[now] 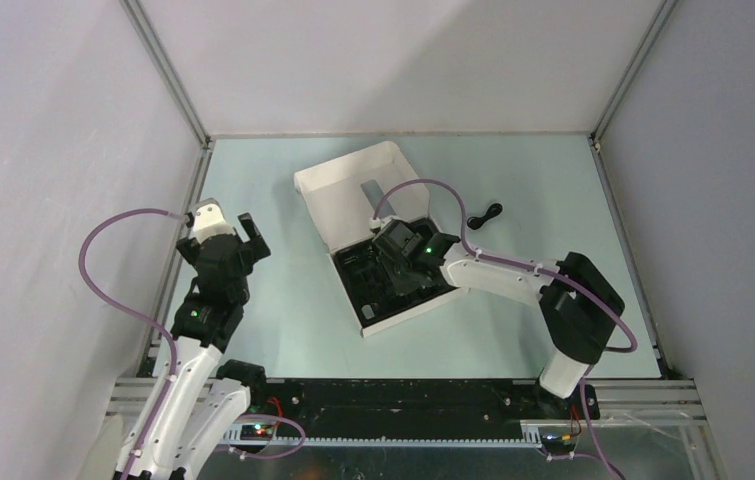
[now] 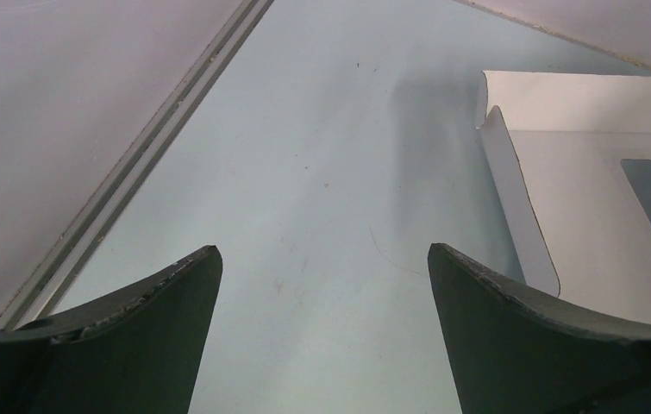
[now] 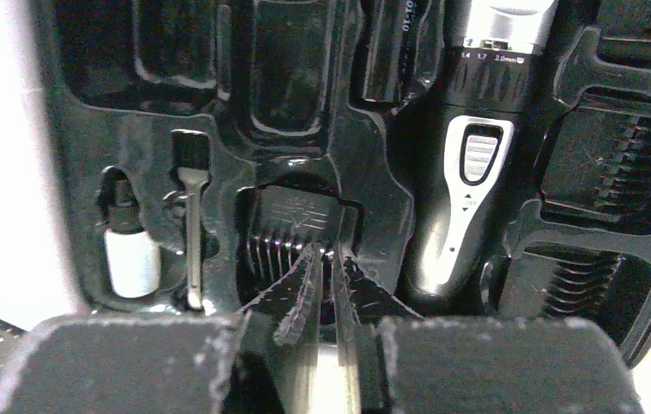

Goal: Sort the hair-cutting tools

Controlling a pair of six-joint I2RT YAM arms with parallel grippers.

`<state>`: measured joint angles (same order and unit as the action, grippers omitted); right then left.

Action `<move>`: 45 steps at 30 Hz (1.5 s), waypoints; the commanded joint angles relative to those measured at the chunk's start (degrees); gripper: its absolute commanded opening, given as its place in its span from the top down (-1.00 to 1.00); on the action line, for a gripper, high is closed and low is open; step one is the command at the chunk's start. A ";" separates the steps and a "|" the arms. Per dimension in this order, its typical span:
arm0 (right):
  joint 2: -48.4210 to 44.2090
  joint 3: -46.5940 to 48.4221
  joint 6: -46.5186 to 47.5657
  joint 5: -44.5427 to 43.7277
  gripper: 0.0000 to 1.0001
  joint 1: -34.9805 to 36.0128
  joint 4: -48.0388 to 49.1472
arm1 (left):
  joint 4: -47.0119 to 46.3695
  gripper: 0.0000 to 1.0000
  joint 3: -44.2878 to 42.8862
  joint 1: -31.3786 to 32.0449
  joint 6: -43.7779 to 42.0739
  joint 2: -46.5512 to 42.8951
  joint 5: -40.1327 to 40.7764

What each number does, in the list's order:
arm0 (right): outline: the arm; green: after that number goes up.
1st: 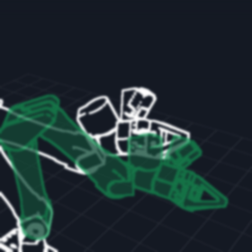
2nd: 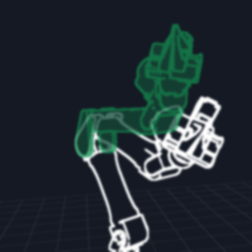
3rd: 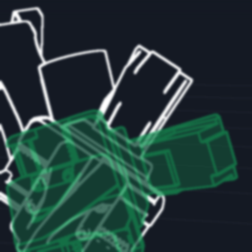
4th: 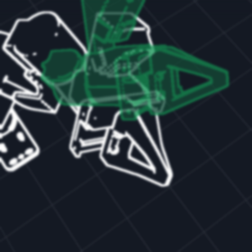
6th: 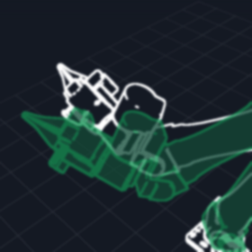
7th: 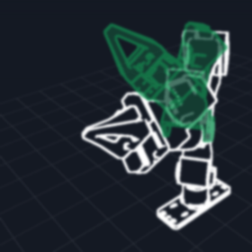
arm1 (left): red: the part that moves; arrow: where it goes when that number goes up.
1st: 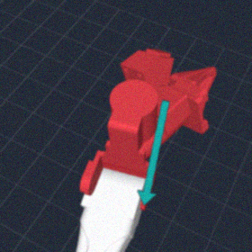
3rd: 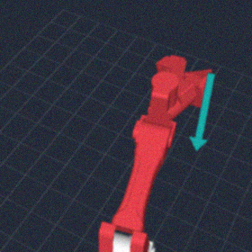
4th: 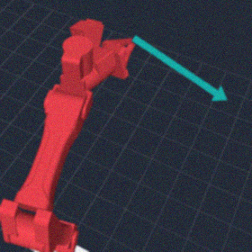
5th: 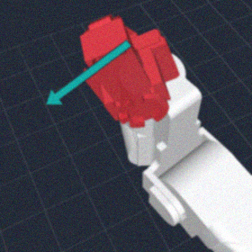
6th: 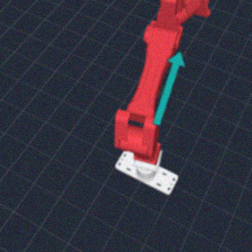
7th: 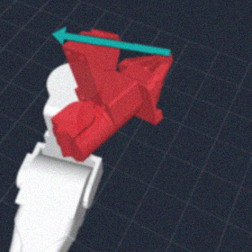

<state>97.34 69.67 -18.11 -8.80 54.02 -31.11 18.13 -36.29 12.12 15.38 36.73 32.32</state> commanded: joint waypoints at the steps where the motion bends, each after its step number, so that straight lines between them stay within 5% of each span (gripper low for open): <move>1: 2.12 1.50 0.45 -0.88 0.75 -0.10 -0.52 | -1.97 -0.93 0.54 -0.34 -1.23 -0.17 -0.50; 13: -0.31 0.95 1.55 0.97 0.60 -0.60 0.70 | -1.98 -0.92 0.61 -0.33 -1.29 -0.34 -0.66; 22: -11.95 0.92 0.61 -4.10 -0.25 -9.92 2.57 | -2.02 -0.93 0.61 -0.29 -1.25 -0.43 -0.79; 31: -9.56 2.34 -10.79 -8.14 -0.53 -27.56 4.07 | -1.88 -0.92 0.54 -0.32 -1.31 -0.39 -0.61; 32: -8.22 2.72 -11.76 -7.93 -0.78 -28.71 3.41 | -1.83 -0.92 0.53 -0.31 -1.31 -0.31 -0.55; 34: -6.12 3.51 -13.21 -8.54 -0.96 -31.43 2.82 | -1.80 -0.92 0.53 -0.27 -1.31 -0.05 -0.58; 45: 9.22 12.55 -15.22 -8.64 -0.86 -40.25 1.19 | -1.83 -0.92 0.53 -0.32 -1.60 1.48 -0.33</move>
<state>101.10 74.63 -31.07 -16.12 15.31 -28.58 18.13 -36.29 12.12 14.98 37.98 31.35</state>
